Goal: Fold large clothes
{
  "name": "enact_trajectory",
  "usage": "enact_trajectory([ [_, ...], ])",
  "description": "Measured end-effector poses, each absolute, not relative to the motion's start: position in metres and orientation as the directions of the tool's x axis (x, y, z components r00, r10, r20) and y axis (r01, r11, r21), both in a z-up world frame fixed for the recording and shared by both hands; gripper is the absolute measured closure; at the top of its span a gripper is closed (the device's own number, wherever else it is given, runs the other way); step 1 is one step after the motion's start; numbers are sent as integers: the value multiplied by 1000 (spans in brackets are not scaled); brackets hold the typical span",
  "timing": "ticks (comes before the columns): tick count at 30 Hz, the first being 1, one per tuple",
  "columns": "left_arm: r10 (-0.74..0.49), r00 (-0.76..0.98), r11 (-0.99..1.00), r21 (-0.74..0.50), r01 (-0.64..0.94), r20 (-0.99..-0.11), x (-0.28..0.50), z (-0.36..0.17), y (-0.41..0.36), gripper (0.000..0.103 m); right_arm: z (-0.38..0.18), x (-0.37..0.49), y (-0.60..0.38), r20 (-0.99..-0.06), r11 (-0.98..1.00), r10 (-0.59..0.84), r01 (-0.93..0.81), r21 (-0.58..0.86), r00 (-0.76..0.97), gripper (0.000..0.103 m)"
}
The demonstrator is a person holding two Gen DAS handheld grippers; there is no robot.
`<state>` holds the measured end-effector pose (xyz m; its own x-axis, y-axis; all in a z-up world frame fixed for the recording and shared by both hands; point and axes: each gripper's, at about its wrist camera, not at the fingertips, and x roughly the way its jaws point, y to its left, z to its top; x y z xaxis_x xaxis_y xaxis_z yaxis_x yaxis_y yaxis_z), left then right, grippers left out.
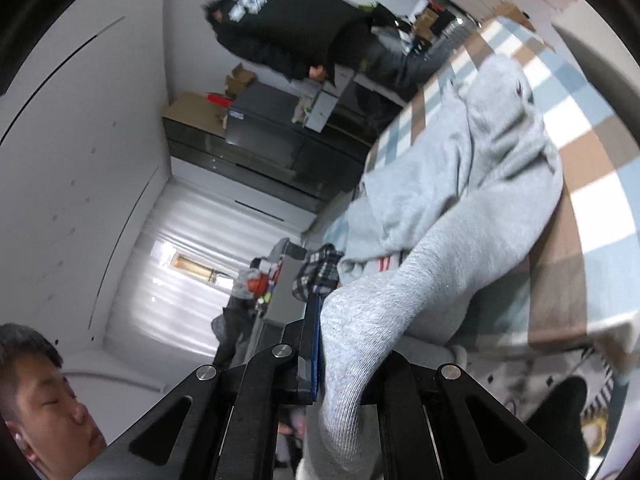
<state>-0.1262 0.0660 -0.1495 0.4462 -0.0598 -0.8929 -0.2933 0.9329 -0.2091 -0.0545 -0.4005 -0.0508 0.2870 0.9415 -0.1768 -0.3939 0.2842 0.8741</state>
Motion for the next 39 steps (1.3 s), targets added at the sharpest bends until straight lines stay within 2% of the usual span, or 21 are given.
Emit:
enact_trajectory([
  [3,-2,471,939,-163,-302,-882,-124,-159,71,25,-45,-51,-412,-135,260,940,-402,878,314,96],
  [9,19,446,931,-147,-334,-895,-116,-186,85,25,-36,-44,-413,-76,207,949,-424,882,306,96],
  [12,-91,432,912,-249,-327,-897,-113,-210,85,25,-30,-42,-406,-67,197,953,-438,877,296,96],
  [14,-110,418,901,-268,-342,-902,-110,-227,91,25,-27,-41,-403,-58,189,955,-443,876,292,96],
  [17,-81,487,893,-280,-351,-870,-111,-236,100,25,-24,-41,-401,-61,191,956,-447,874,288,96],
  [21,-157,517,875,-362,-323,-841,-110,-251,107,25,-25,-43,-401,-65,190,959,-456,870,275,96],
  [22,-168,519,863,-379,-333,-838,-111,-255,111,28,-25,-44,-401,-64,189,959,-457,869,275,96],
  [24,-170,534,860,-390,-330,-828,-114,-254,117,52,-25,-43,-400,-64,187,960,-458,869,272,96],
  [26,-208,562,856,-427,-292,-801,-118,-248,119,85,-26,-42,-399,-61,184,961,-461,868,269,96],
  [28,-285,588,834,-498,-237,-757,-123,-240,120,96,-27,-42,-400,-58,181,962,-462,868,267,96],
  [29,-305,592,826,-517,-226,-746,-126,-236,120,99,-28,-43,-401,-55,178,962,-460,870,269,96],
  [32,-404,596,771,-609,-187,-694,-139,-227,128,100,-31,-43,-403,-54,178,960,-454,873,274,96],
  [39,-508,600,724,-684,-90,-618,-171,-176,132,102,-47,-52,-413,-62,185,956,-424,887,288,96],
])
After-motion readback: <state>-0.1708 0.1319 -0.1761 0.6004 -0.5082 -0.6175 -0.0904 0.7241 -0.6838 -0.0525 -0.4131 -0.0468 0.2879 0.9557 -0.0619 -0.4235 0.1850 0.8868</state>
